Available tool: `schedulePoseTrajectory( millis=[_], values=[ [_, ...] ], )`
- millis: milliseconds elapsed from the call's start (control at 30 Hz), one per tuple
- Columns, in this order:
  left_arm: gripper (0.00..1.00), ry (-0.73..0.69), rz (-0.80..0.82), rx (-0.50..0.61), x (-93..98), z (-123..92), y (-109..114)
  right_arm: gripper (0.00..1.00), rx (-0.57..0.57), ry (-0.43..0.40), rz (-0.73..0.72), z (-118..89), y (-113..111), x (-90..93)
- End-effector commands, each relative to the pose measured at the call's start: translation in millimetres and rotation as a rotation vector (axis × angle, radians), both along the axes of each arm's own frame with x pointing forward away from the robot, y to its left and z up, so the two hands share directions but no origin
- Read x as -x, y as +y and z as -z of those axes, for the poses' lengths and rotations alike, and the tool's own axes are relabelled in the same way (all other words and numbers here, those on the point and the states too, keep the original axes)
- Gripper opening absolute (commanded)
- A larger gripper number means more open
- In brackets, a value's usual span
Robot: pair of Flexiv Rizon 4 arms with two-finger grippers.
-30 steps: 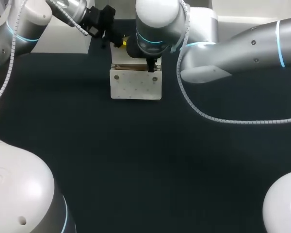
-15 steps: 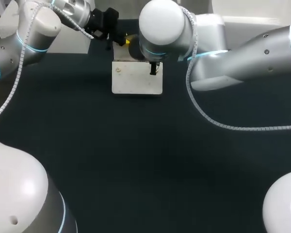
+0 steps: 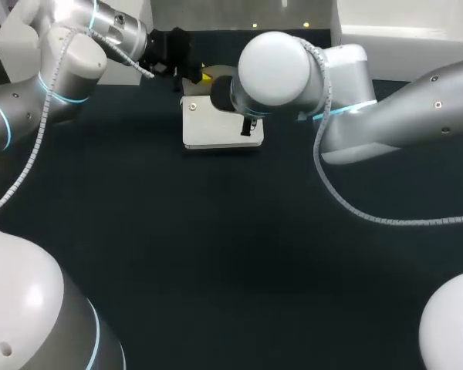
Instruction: Pick up the bag, open it, inspect its contents, close it, and place it on the opposite side
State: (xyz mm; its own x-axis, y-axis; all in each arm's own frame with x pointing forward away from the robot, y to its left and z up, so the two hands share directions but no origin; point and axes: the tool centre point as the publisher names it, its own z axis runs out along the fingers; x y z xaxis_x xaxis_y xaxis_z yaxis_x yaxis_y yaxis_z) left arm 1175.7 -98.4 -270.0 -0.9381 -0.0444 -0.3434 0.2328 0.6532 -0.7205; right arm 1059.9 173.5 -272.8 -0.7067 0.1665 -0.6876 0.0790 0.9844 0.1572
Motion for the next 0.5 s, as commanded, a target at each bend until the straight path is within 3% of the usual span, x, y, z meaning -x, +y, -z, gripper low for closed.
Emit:
schedulePoseTrajectory(
  millis=[33,67,500],
  values=[
    [0.0,0.013,0.015,0.011,-5.9,6.9,-1.6,0.0,-0.026,0.133,-0.031,21.3,-0.1,-6.2],
    [0.0,0.013,0.015,0.011,-5.9,6.9,-1.6,0.0,-0.041,0.176,-0.026,23.6,-0.2,-9.8],
    [0.0,0.013,0.015,0.011,-5.9,6.9,-1.6,0.0,-0.041,0.176,-0.026,23.6,-0.2,-9.8]
  ],
)
